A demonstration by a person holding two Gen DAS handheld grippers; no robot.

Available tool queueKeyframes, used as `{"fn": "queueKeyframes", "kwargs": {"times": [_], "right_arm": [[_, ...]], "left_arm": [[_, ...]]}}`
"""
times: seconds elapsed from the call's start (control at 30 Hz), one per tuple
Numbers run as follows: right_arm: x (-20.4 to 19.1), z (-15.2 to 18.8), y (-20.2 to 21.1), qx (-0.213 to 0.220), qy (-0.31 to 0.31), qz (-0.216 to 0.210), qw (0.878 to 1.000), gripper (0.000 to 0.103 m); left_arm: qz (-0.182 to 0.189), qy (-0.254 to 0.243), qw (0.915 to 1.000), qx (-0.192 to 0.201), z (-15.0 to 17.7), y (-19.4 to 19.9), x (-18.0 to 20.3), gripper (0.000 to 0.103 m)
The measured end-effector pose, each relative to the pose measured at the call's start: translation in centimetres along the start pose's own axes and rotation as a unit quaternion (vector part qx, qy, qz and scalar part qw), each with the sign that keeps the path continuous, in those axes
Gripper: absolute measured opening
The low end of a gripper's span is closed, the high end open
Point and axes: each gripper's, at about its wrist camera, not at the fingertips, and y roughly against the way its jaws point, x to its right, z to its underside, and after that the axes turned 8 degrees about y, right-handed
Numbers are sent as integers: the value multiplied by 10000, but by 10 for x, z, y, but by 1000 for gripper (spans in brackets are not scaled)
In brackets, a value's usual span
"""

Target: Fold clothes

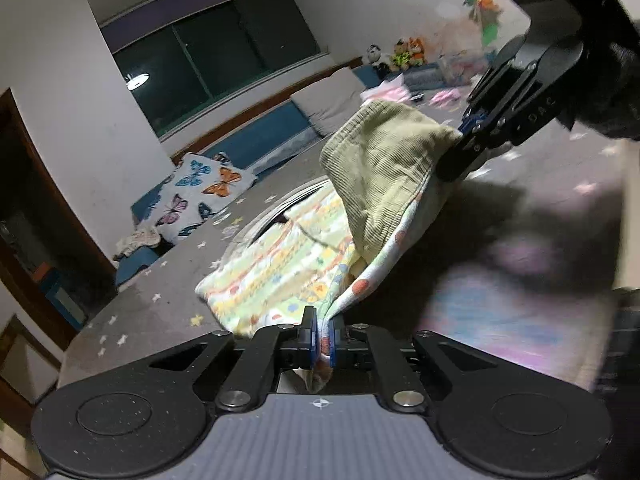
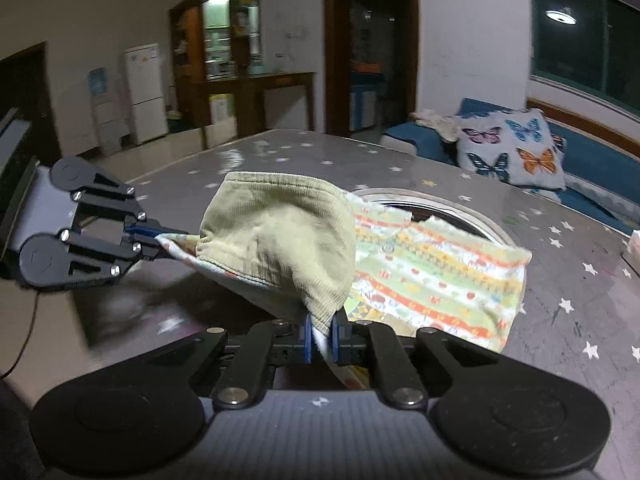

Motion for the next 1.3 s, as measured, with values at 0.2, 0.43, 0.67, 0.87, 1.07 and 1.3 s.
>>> {"fn": "queueKeyframes", "kwargs": {"times": [0.2, 0.43, 0.67, 0.87, 1.07, 1.3], "right_arm": [[-12, -14, 28, 19, 230, -162, 9996, 8], [37, -56, -15, -36, 90, 38, 9999, 8], [97, -83, -103, -480, -120, 260, 9984, 8], [124, -67, -148, -580, -595, 667, 9943, 27], [129, -58, -109, -290, -585, 1055, 9923, 31], [117, -40, -93, -295, -796, 747, 9936, 32]], "left_arm": [[66, 319, 9994, 75, -17, 29, -6, 6], [-112, 711, 9974, -61, -51, -33, -48, 6], [-184, 1110, 9911, -705, -64, -127, -87, 7], [-236, 1822, 9759, -1178, -48, -186, -108, 16], [-347, 1917, 9744, -1120, -37, -184, -113, 31], [-735, 2099, 9678, -1178, -35, -189, -124, 46]]}}
